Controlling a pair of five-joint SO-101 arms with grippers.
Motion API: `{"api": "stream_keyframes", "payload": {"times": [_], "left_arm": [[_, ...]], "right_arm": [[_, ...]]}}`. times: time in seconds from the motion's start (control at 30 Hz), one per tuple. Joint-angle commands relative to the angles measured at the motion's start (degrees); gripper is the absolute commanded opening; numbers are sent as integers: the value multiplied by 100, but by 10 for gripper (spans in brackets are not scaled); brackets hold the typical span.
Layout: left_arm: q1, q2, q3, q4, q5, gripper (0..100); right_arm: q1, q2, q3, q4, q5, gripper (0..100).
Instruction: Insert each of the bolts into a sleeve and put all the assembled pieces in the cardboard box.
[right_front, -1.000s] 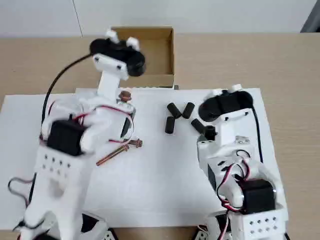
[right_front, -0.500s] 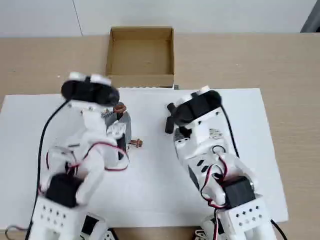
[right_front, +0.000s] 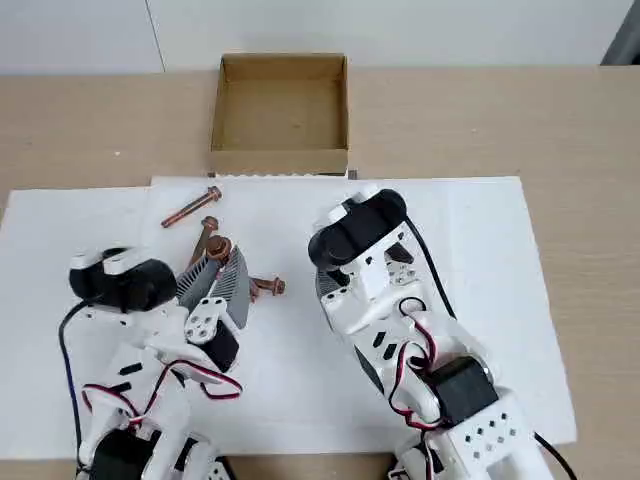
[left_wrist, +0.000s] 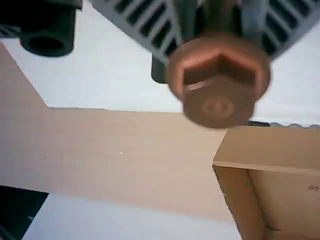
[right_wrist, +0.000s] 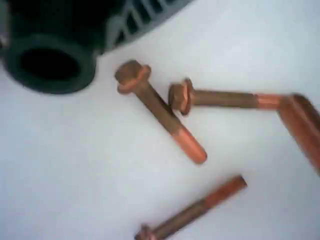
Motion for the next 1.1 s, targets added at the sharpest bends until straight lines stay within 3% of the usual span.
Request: {"api": "stream_keyframes", "payload": {"times": [0.0, 0.23, 0.73, 1.07], "left_arm": [[18, -141, -13, -193, 193, 6], [18, -149, 4, -193, 580, 6], [44, -149, 13, -176, 580, 6], [62, -158, -31, -510, 932, 6]], "right_arm": [[-48, -92, -26, -224, -281, 3], [-136, -215, 158, -215, -369, 4], [-154, -3169, 1943, -215, -123, 4], [-163, -3758, 2804, -426, 132, 4]]}}
